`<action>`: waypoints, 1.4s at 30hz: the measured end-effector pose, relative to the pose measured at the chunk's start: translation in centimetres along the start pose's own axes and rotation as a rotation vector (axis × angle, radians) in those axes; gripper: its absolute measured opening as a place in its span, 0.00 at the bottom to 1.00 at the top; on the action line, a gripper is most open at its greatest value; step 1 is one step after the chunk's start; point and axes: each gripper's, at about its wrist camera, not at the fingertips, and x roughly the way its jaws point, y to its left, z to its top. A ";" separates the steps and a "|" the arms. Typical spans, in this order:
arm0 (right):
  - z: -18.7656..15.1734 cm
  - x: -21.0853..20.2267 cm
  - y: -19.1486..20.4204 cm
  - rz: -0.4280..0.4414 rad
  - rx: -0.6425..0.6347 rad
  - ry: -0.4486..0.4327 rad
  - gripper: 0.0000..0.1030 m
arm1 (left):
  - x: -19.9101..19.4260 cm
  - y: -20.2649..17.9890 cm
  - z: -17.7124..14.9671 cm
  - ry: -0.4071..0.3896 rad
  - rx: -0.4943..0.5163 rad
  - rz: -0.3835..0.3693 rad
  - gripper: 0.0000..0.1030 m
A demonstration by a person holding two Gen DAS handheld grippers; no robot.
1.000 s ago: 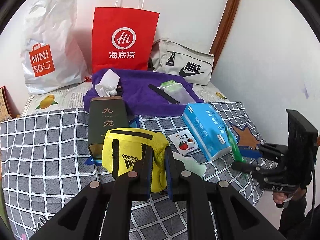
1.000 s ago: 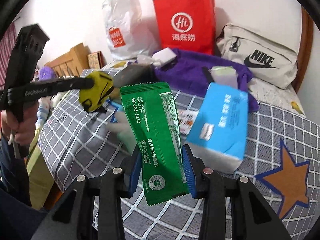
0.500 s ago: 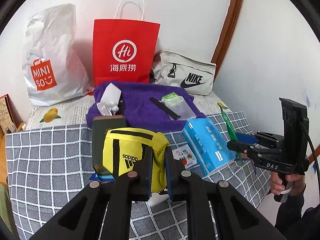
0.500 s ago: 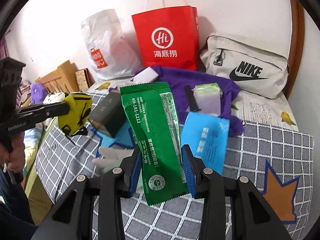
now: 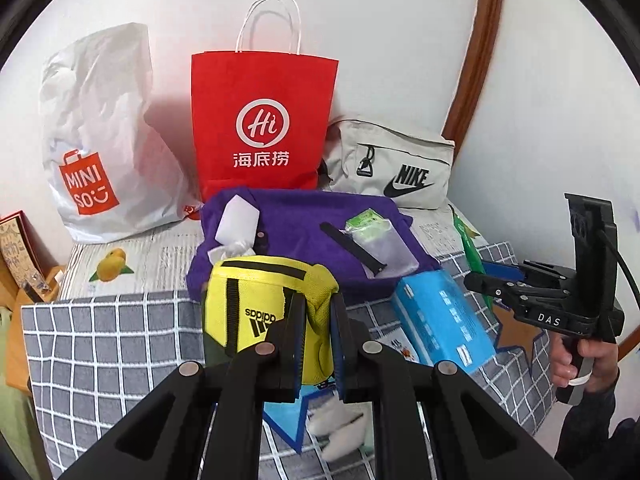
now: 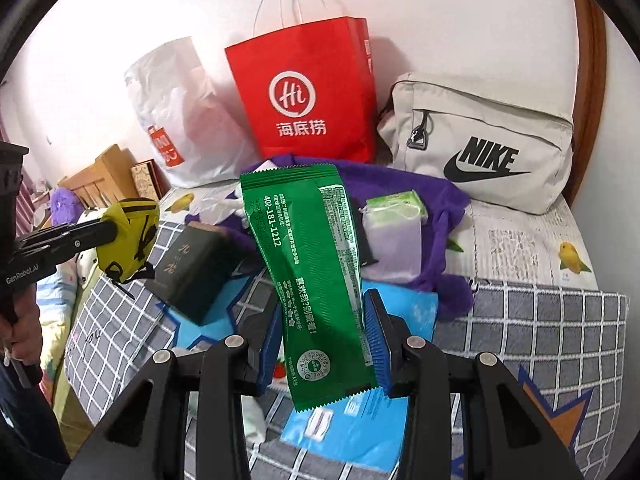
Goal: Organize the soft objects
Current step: 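Carry the yellow pouch and green wet-wipe pack over the purple towel with both tools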
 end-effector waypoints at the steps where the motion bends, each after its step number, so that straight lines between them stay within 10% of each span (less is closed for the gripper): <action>1: 0.2 0.3 -0.1 -0.002 -0.001 0.002 0.38 | 0.3 0.1 0.3 0.000 -0.002 0.000 0.11; 24: 7.3 9.1 -2.8 -0.095 -0.024 0.060 0.38 | 7.1 4.1 5.3 0.037 -0.022 0.010 0.11; 42: 6.5 16.2 -6.6 -0.116 0.017 0.207 0.38 | 14.5 3.0 8.2 0.130 0.019 -0.024 0.11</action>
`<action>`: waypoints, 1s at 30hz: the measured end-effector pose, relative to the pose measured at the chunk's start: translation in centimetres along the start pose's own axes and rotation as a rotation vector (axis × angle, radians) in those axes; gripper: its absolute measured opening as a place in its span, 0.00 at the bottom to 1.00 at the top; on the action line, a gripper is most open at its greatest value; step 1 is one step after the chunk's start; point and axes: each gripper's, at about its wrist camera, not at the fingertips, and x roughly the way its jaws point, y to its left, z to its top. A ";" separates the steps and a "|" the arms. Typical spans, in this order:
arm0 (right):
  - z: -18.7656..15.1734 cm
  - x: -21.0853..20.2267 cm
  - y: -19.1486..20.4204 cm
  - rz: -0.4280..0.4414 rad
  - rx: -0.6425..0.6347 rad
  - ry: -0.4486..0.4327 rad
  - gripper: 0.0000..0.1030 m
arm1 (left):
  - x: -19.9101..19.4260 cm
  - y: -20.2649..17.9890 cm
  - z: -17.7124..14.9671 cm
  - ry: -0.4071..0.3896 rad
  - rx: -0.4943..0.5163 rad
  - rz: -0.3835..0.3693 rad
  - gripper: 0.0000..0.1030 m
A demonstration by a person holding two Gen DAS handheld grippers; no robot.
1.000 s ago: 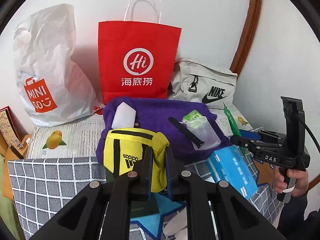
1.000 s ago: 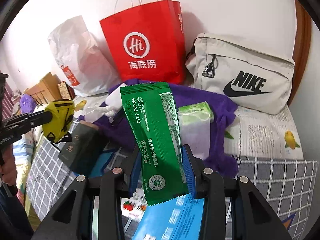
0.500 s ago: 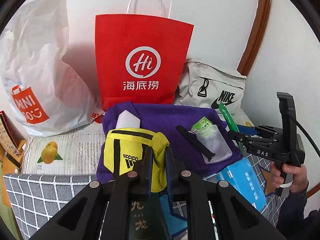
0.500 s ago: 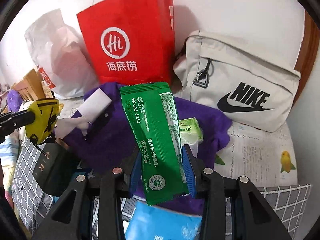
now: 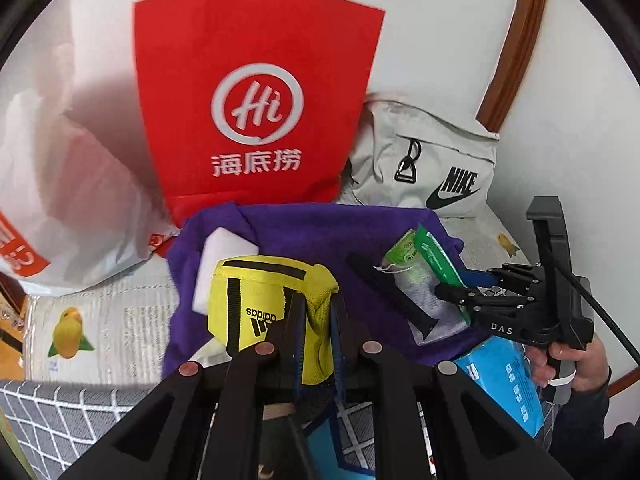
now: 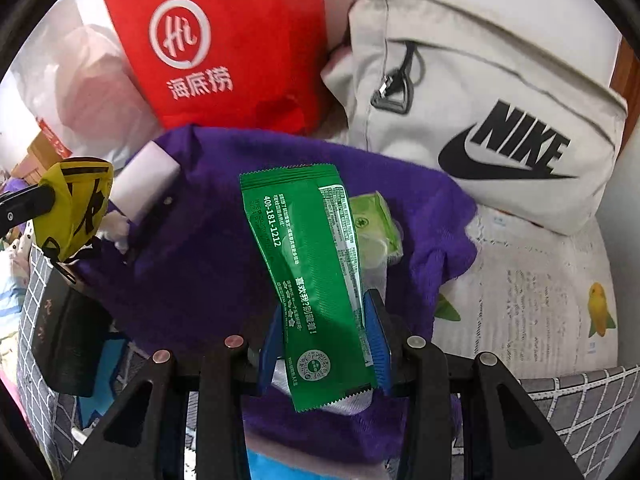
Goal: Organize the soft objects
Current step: 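Carry the yellow pouch and green wet-wipe pack over the purple towel with both tools, then open both tools to release the pouch and wet-wipe pack onto the towel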
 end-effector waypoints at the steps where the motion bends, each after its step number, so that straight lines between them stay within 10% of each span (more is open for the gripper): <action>1: 0.0 0.3 -0.2 0.001 0.004 0.008 0.38 | 0.4 -0.2 0.2 0.008 0.005 -0.002 0.11; 11: 0.0 1.0 0.1 -0.017 -0.025 0.012 0.56 | 3.9 -0.4 1.1 0.056 0.002 -0.011 0.11; 30: 0.0 -1.3 -2.0 0.024 0.034 -0.043 0.57 | 10.8 -2.1 2.4 0.157 0.012 -0.001 0.13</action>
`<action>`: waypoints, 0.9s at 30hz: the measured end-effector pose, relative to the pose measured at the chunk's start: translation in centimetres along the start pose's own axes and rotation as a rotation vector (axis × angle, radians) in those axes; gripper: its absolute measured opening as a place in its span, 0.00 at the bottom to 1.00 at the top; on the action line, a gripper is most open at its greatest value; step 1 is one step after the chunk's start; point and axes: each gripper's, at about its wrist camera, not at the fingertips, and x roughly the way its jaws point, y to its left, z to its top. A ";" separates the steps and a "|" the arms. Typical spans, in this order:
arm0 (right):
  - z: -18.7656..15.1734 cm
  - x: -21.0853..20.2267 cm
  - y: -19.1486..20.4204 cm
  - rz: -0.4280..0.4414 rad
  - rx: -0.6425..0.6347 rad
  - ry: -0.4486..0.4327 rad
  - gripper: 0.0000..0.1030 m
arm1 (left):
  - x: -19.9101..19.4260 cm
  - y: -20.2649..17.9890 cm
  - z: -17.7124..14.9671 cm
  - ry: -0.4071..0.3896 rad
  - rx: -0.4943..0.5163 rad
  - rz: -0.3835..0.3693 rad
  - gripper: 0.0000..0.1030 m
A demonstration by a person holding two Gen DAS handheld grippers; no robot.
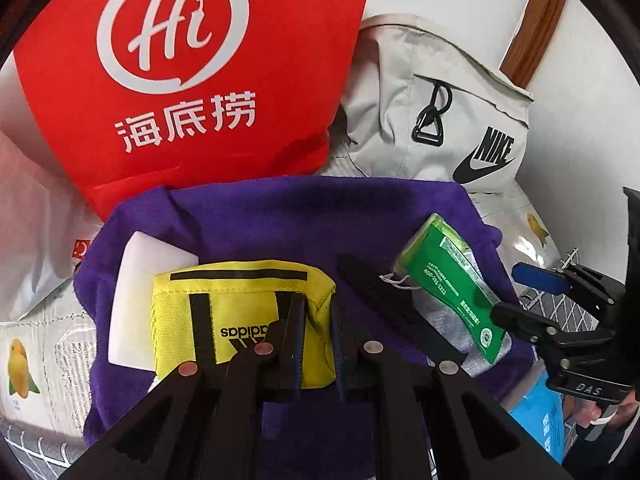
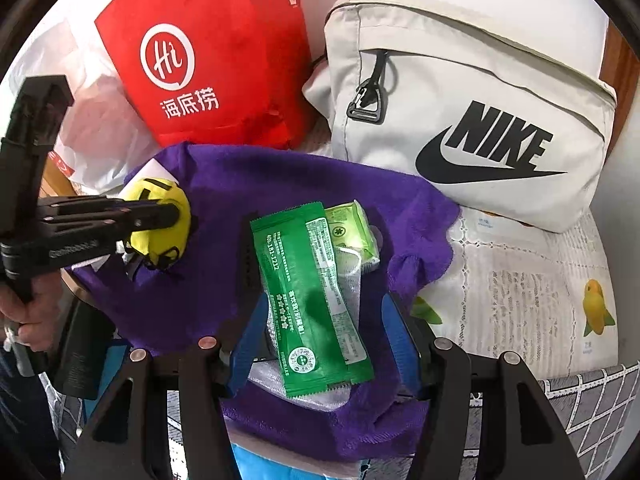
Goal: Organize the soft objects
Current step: 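Open both tools to release the pouch and wet-wipe pack onto the towel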
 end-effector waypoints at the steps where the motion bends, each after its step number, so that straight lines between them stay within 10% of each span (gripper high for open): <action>1: 0.0 -0.1 0.0 0.000 0.001 -0.002 0.57 | 0.1 0.0 0.0 0.001 -0.002 0.000 0.14; 8: 0.0 -0.6 0.6 0.009 -0.009 -0.004 0.57 | 0.1 -0.3 -0.1 0.003 0.001 0.014 0.18; 13: 0.0 -1.4 2.2 0.000 -0.048 -0.010 0.57 | -0.4 -0.7 -0.1 0.005 0.005 0.062 0.45; 27: -2.2 -6.4 4.1 0.007 -0.062 -0.055 0.57 | -6.6 -2.6 -2.2 -0.054 0.021 0.070 0.57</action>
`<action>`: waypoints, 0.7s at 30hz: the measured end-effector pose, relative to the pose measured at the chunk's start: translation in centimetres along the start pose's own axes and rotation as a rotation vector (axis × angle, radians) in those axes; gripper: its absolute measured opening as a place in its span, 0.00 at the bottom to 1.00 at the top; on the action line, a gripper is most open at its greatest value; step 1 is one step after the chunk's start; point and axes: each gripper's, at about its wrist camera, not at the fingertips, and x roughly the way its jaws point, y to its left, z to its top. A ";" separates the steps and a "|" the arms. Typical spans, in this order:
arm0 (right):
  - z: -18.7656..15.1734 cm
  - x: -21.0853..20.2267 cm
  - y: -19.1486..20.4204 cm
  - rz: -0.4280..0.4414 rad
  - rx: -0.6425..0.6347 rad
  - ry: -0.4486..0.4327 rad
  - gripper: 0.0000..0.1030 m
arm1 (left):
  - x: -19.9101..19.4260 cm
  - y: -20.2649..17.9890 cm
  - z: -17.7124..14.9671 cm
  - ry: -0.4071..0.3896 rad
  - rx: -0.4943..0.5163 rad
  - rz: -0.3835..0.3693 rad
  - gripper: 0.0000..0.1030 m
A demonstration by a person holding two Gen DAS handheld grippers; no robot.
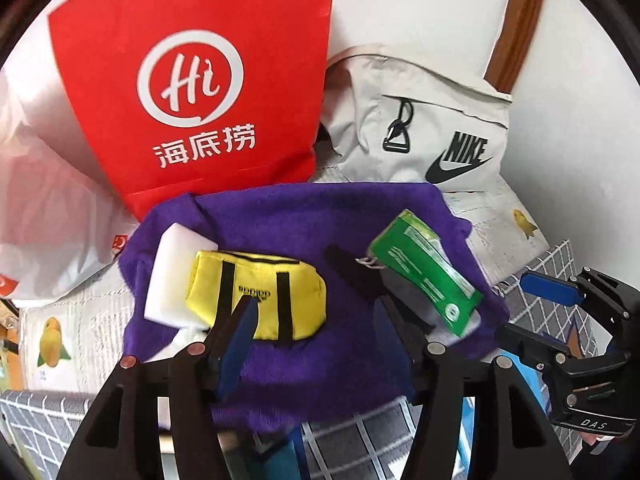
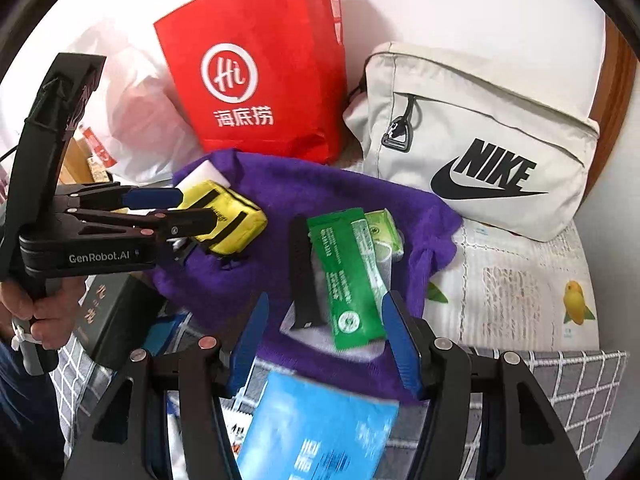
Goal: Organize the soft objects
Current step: 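Open both tools to release the pouch and wet-wipe pack onto the towel, then withdraw both open tools back toward the items on the checked cloth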
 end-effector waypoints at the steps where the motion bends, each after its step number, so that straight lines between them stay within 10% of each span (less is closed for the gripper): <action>1: -0.4 -0.5 0.2 -0.001 -0.003 -0.003 0.57 | -0.5 -0.1 -0.3 -0.004 0.000 0.001 0.57; 21: -8.9 -6.6 2.6 0.037 0.007 -0.002 0.57 | -7.2 -4.1 -14.4 0.040 -0.027 -0.021 0.60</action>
